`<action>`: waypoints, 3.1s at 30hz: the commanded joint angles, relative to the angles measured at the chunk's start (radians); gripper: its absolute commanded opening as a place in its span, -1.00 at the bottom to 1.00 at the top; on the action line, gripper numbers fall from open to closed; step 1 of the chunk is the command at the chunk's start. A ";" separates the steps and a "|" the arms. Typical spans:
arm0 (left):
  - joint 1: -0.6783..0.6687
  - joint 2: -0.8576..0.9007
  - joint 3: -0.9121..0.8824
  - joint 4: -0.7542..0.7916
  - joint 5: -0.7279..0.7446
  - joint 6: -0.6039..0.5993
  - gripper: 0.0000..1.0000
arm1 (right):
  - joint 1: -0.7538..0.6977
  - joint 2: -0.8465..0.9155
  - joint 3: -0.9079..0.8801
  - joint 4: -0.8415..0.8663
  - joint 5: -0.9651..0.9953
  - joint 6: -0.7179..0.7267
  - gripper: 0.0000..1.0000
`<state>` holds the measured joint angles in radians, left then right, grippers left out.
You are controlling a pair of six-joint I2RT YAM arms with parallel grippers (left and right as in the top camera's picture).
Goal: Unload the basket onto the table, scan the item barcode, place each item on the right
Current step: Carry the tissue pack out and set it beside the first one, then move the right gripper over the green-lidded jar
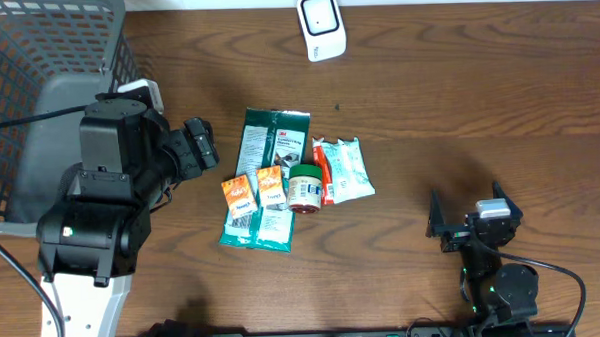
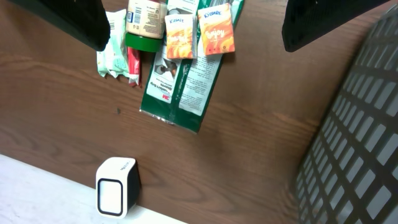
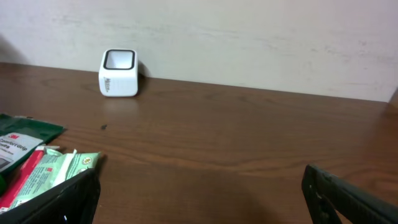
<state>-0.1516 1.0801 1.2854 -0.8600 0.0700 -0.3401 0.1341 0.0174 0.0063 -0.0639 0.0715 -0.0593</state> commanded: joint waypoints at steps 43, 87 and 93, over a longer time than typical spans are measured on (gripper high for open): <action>0.003 0.010 0.013 -0.007 -0.019 0.002 0.79 | 0.004 -0.004 -0.001 -0.004 0.005 -0.002 0.98; 0.003 0.010 0.013 -0.010 -0.019 0.002 0.79 | 0.004 -0.004 -0.001 0.007 -0.026 0.009 0.99; 0.003 0.010 0.013 -0.010 -0.019 0.002 0.80 | 0.004 -0.003 0.000 -0.004 -0.185 0.064 0.98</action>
<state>-0.1516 1.0885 1.2854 -0.8673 0.0677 -0.3401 0.1341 0.0174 0.0063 -0.0563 -0.0219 -0.0280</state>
